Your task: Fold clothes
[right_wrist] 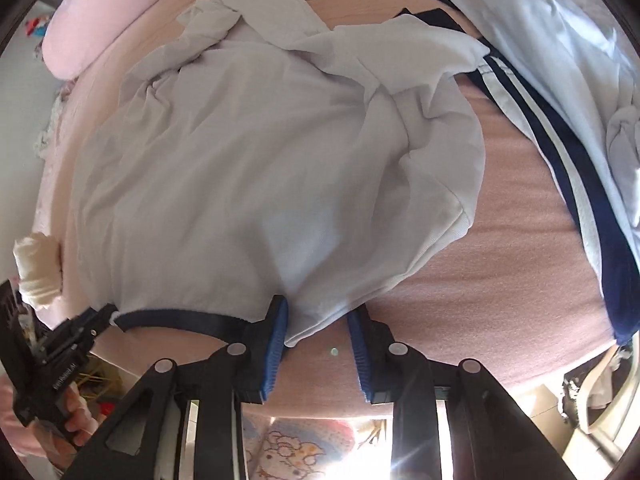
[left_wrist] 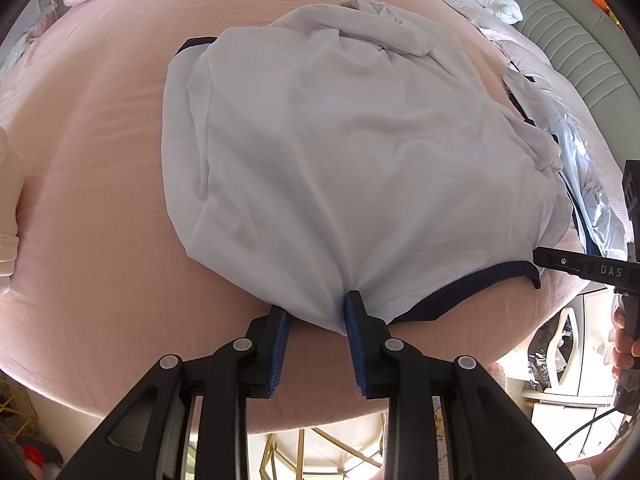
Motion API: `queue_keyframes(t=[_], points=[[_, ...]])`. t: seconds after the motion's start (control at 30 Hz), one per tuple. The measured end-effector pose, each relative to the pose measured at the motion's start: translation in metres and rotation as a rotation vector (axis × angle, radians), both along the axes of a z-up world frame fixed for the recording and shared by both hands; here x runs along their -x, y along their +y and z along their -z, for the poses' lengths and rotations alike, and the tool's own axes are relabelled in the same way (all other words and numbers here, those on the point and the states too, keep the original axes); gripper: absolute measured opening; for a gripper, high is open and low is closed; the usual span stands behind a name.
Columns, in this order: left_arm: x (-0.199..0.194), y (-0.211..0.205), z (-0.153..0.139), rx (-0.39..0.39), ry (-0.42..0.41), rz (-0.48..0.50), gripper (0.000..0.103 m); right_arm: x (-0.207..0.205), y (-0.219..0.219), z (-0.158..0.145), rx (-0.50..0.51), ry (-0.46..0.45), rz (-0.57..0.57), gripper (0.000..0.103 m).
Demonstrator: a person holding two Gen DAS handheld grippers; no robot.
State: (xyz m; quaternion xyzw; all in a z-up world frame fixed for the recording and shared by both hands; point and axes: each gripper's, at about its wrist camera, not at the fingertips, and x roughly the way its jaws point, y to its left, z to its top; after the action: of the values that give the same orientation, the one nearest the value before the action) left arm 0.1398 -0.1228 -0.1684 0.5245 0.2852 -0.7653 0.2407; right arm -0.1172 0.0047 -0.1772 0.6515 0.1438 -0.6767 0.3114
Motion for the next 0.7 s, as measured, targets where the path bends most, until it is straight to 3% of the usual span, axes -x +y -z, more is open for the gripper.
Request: queue_keyframes(t=[0.17, 0.4, 0.5, 0.63, 0.7], points=[[0.006, -0.004, 0.005, -0.021, -0.007, 0.006, 0.025, -0.020, -0.011, -0.006, -0.128, 0.124, -0.121, 0.026], [0.000, 0.000, 0.004, -0.040, -0.019, 0.017, 0.025, -0.021, 0.008, -0.002, -0.202, 0.119, -0.142, 0.026], [0.000, -0.001, 0.002, -0.045, -0.018, 0.016, 0.025, -0.021, 0.015, -0.005, -0.188, 0.132, -0.141, 0.026], [-0.008, -0.007, -0.013, -0.074, 0.080, -0.034, 0.025, -0.015, 0.019, -0.013, -0.167, 0.140, -0.145, 0.026], [-0.012, -0.010, -0.023, -0.065, 0.114, -0.062, 0.035, -0.010, 0.021, -0.017, -0.166, 0.149, -0.144, 0.027]])
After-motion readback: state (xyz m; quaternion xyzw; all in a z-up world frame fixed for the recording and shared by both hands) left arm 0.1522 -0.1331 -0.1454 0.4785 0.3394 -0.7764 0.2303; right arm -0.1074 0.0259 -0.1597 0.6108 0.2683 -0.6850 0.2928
